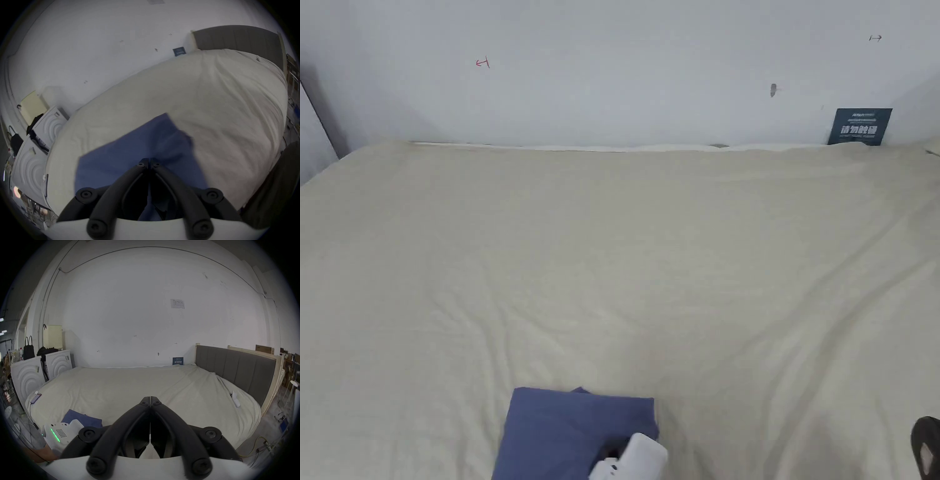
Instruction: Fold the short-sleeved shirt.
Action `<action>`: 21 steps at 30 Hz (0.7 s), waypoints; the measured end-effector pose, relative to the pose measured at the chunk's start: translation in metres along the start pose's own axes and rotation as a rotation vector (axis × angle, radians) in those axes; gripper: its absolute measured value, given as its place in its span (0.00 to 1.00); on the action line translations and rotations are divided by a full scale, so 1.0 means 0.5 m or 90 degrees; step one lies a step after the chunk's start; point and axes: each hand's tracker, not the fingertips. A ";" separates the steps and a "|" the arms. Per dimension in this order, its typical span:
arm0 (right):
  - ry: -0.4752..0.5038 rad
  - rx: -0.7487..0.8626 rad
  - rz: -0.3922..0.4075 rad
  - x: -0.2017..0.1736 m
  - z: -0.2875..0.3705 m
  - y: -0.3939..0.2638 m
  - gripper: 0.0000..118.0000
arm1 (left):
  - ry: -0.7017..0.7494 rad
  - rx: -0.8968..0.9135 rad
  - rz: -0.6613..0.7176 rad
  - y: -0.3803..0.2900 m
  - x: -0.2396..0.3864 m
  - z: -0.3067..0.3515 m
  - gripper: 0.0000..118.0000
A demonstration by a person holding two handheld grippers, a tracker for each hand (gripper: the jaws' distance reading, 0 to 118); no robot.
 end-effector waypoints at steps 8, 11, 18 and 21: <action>0.003 -0.005 0.003 0.000 -0.006 0.011 0.00 | -0.112 0.132 0.112 0.024 -0.004 0.024 0.02; 0.030 0.010 0.011 -0.033 -0.012 0.024 0.00 | -0.006 0.243 0.239 0.043 -0.123 0.130 0.02; 0.123 0.039 0.028 -0.149 -0.041 0.052 0.00 | 0.211 0.402 0.353 0.002 -0.359 0.338 0.02; 0.170 0.041 0.023 -0.182 -0.046 0.053 0.00 | 0.212 0.359 0.354 -0.044 -0.393 0.353 0.01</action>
